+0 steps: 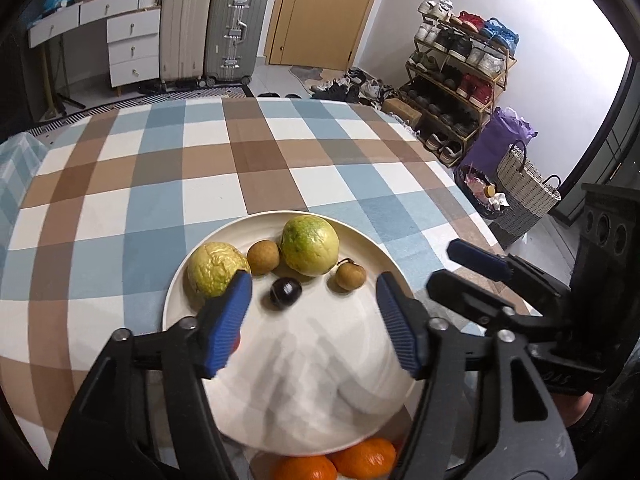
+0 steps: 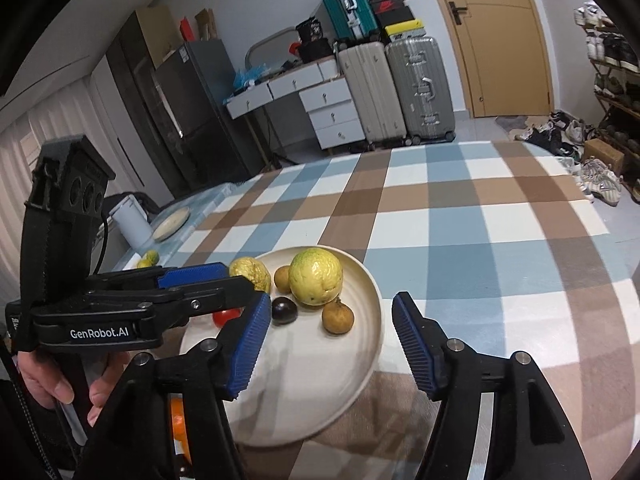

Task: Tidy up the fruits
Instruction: 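Open both tools and lift them away from the plate, then grasp the red tomato with the right tool while the left tool reaches the second plum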

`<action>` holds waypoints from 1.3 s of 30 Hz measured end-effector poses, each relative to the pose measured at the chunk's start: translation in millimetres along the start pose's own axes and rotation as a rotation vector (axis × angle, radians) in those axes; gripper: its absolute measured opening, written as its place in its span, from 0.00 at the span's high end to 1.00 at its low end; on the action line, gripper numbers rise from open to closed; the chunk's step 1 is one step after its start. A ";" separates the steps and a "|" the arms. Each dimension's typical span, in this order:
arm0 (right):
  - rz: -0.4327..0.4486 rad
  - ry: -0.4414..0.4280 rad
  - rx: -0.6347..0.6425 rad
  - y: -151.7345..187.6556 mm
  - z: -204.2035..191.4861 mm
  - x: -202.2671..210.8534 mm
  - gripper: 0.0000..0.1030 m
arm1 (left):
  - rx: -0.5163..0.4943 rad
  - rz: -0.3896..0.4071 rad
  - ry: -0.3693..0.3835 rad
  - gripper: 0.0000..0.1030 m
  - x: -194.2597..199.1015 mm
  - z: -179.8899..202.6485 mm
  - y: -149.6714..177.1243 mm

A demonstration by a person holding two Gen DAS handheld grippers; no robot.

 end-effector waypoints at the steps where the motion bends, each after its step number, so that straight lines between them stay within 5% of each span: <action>1: 0.010 0.003 -0.001 -0.8 -0.5 4.7 0.33 | -0.001 0.006 0.000 0.37 5.7 1.8 0.0; 7: 0.054 0.016 0.001 -4.1 -6.5 33.3 0.30 | -0.015 0.042 -0.024 0.27 37.0 10.1 2.7; 20: 0.110 0.002 0.027 4.6 -33.8 80.3 0.05 | -0.006 0.093 -0.081 0.15 105.0 16.2 28.6; 28: 0.097 -0.002 0.045 21.4 -51.4 95.1 0.00 | 0.043 0.104 -0.097 0.03 134.0 14.1 54.7; 39: 0.058 -0.022 0.069 51.2 -67.3 107.8 0.00 | 0.077 0.123 -0.173 0.01 154.1 5.0 99.6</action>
Point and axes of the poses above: each gripper's, at about its wrist camera, not at the fingertips, and x roughly against the way its jaws point, z to its right, y to its underside, the point moved 6 cm from there along -x, roughly the way its jaws point, and after that the axes turned 11 degrees about z, right-handed, at the moved point
